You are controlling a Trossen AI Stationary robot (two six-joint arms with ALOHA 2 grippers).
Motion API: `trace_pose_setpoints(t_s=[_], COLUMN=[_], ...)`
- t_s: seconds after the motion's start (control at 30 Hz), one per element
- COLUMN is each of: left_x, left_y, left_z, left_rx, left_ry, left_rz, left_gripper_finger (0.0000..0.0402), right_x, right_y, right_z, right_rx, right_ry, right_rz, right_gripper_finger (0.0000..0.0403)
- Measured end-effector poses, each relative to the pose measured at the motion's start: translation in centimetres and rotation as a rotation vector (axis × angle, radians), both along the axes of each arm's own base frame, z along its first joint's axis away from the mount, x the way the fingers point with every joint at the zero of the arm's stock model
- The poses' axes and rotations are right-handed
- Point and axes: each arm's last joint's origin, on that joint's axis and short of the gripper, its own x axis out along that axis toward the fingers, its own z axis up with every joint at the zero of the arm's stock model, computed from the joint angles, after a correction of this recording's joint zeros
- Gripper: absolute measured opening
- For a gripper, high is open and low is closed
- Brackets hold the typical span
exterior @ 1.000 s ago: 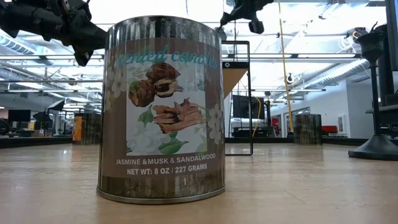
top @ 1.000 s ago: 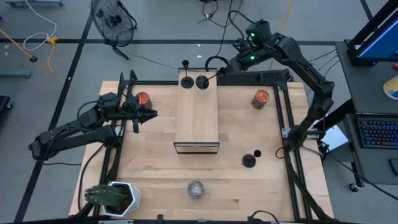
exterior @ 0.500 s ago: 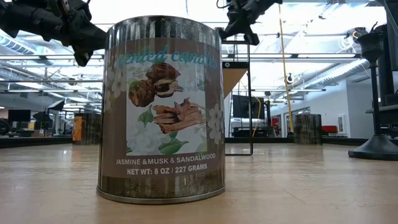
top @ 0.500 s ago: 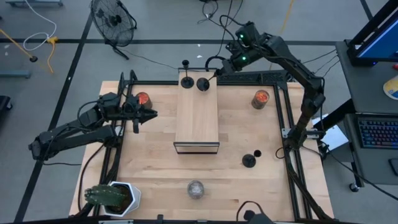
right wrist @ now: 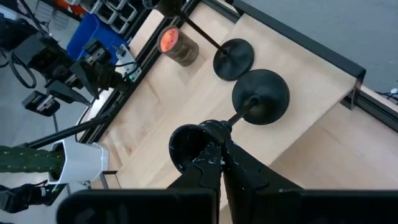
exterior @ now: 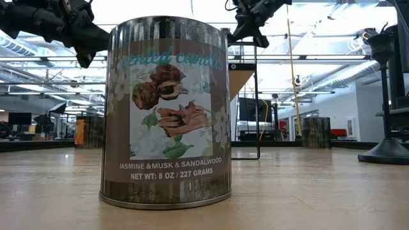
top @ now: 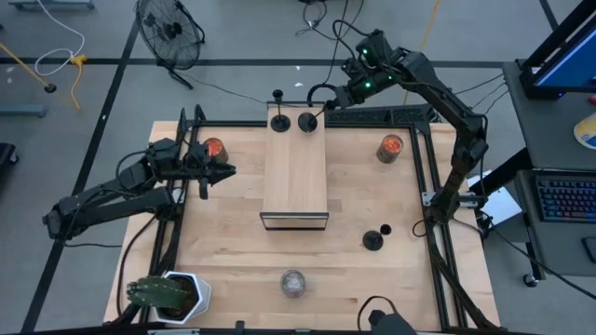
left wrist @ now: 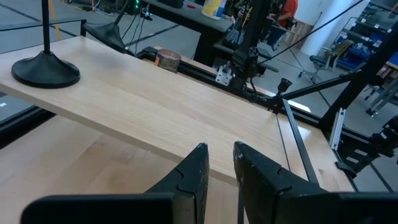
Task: Pick & Place candle stick holders
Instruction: Put the top black candlestick holder on the shelf
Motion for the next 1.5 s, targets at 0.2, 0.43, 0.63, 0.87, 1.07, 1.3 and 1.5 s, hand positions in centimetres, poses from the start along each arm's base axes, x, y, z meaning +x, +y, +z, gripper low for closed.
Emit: trace_pose_setpoints(t_s=[0.2,0.43,0.63,0.87,1.07,1.3,1.5], left_x=[0.0,0.0,0.0,0.0,0.0,0.0,0.0], left_y=[0.0,0.0,0.0,0.0,0.0,0.0,0.0], left_z=[0.0,0.0,0.0,0.0,0.0,0.0,0.0], left_rx=[0.0,0.0,0.0,0.001,0.0,-0.005,-0.003], left_ry=[0.0,0.0,0.0,-0.001,-0.001,-0.001,-0.001], left_rz=[0.0,0.0,0.0,0.0,0.001,0.002,0.001], left_gripper_finger=[0.0081,0.0081,0.0081,0.0081,0.0081,0.0081,0.0081], right_x=[-0.1,-0.1,-0.1,0.9,1.6,1.9,1.9], right_y=[0.1,0.2,0.2,0.6,0.3,0.1,0.1], right_z=[-0.1,-0.1,-0.1,-0.5,-1.4,-1.5,-1.3], right_rx=[0.011,0.01,0.008,0.007,0.012,-0.005,-0.011], right_ry=[0.011,0.012,0.012,0.021,0.043,0.028,0.022], right_rz=[0.001,0.006,0.008,0.045,0.063,0.065,0.062], right_gripper_finger=[0.0,0.0,0.0,0.0,0.0,0.0,0.0])
